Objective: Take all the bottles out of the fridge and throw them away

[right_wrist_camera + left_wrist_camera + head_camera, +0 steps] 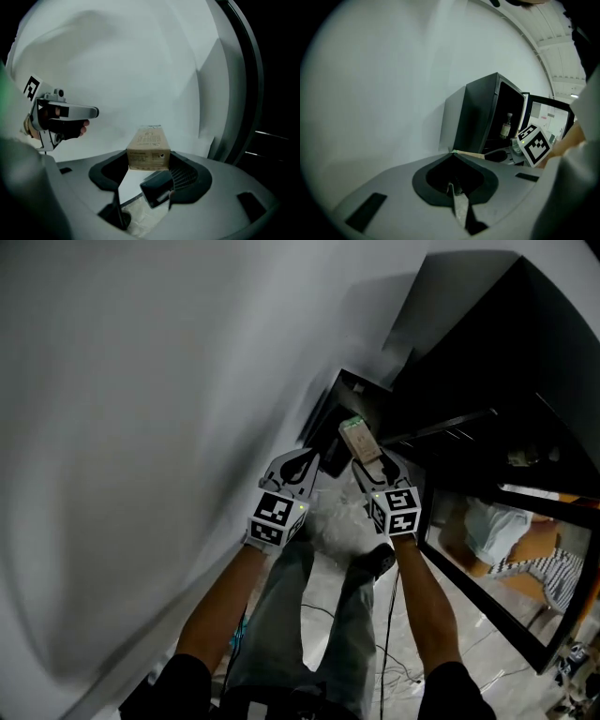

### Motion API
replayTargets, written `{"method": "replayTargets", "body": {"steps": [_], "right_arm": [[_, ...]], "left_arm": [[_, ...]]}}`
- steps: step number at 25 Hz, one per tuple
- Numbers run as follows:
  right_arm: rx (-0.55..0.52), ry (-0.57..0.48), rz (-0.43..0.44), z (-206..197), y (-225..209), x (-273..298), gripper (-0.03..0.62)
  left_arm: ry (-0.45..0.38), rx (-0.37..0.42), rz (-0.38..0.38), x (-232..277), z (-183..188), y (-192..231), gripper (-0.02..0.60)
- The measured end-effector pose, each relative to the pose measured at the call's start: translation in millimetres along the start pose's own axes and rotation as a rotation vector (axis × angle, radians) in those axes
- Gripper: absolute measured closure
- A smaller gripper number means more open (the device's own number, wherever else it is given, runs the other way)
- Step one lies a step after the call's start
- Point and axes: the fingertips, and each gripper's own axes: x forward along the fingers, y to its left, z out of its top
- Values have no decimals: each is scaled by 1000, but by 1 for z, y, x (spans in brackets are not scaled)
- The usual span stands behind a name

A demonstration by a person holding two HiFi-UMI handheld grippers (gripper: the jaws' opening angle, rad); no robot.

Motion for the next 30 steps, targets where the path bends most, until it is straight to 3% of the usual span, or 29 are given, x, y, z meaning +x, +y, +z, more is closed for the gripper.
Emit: {"method": "replayTargets", "body": {"steps": [7,12,30], "right_arm": [[1,71,5,-73,-20,46,315],[-1,130,10,-107,-22,68,315],[-4,273,-41,-129,-49,144,312]], "left_arm": [[51,-10,-10,34,-66,6,580],[57,-34,-19,46,-83,10,580],[69,-76,-1,50,-99,32,580]]}}
